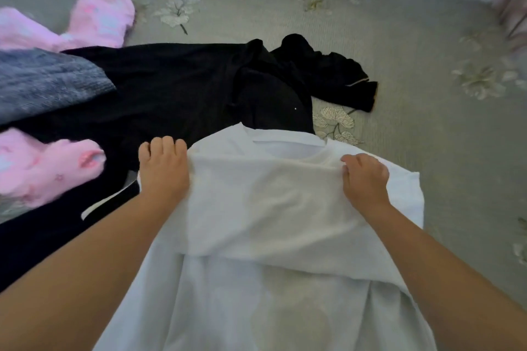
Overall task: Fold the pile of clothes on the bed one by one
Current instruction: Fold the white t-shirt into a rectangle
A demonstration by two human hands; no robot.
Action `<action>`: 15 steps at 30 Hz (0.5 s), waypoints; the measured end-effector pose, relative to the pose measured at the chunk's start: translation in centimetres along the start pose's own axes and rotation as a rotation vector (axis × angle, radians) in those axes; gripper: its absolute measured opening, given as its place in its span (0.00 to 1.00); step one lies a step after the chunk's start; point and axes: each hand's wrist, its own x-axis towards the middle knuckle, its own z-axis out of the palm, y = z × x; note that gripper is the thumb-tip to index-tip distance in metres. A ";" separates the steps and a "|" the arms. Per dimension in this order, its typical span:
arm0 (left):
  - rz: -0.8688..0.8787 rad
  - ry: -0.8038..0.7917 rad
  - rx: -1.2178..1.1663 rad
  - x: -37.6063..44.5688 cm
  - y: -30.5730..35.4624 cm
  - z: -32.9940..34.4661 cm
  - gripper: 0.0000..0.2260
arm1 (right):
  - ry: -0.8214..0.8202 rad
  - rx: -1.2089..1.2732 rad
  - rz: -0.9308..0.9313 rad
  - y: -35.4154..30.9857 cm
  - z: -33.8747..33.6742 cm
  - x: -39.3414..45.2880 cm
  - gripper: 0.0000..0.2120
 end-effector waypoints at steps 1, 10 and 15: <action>-0.035 -0.015 -0.021 -0.3 0.0 0.3 0.19 | -0.011 0.002 0.012 -0.5 0.3 -0.2 0.17; 0.230 -0.238 -0.169 -8.0 1.0 4.3 0.39 | -0.191 0.033 0.205 0.7 3.4 -10.0 0.34; 0.106 -0.224 -0.228 -7.8 0.4 6.6 0.38 | -0.320 -0.014 0.149 2.0 5.4 -12.6 0.44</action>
